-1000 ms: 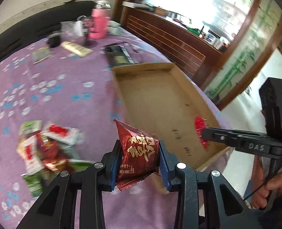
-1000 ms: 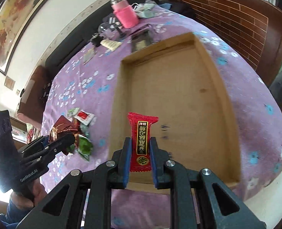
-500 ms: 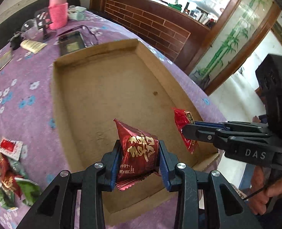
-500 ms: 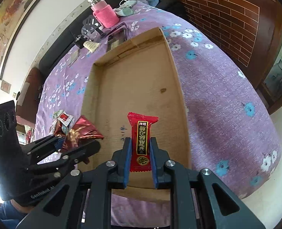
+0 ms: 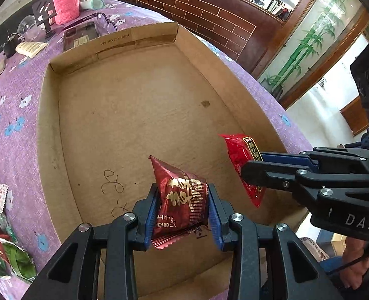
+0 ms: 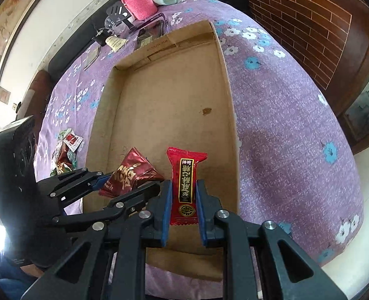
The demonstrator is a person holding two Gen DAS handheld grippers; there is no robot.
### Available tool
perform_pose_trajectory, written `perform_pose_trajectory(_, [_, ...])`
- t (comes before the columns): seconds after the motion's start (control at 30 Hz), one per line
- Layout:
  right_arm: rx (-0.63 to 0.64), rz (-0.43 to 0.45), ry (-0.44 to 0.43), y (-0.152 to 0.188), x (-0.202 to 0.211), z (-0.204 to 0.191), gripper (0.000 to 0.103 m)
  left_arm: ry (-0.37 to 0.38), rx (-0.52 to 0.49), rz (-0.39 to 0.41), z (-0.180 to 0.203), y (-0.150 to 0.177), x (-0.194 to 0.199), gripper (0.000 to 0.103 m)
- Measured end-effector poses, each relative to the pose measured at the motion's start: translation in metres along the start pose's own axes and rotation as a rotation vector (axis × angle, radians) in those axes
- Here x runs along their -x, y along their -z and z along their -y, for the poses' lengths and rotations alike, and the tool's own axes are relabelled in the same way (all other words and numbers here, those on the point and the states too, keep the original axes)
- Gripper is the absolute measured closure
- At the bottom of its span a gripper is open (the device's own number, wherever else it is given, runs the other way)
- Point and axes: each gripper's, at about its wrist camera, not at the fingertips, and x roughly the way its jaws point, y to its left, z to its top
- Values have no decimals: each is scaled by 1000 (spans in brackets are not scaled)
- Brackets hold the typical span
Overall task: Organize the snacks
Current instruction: 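Carry both red snacks into the tray and open both grippers, then move both grippers back over the snack pile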
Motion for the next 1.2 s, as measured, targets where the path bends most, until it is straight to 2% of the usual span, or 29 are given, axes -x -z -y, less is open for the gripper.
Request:
perform_pose_trajectory(0.5, [13,-11,31,-4,-8,-8,84,1,-15,22,2,4,8,66])
perform_pose_trajectory(0.7, [21,32,53,-3,3,-10,82,7,-11,28,1,4,12,58])
perform_pose_trajectory(0.77, [23,61,67,-3,9,-12,74,4,-13,37,1,4,15,58])
perform_pose_trajectory(0.83, [29,100,79,-3,17,-14,58,5,-16,50,0,4,20,58])
perform_pose_trajectory(1.1, [90,304,167,-4,60,-37,21,2,-9,107,-12,11,40,58])
perform_pose_trajectory(1.17, [84,335,196,-3,69,-40,17,0,-6,115,-15,14,44,58])
perform_pose_trajectory(1.2, [69,332,242,-3,71,-42,17,-1,-5,119,-16,15,46,58])
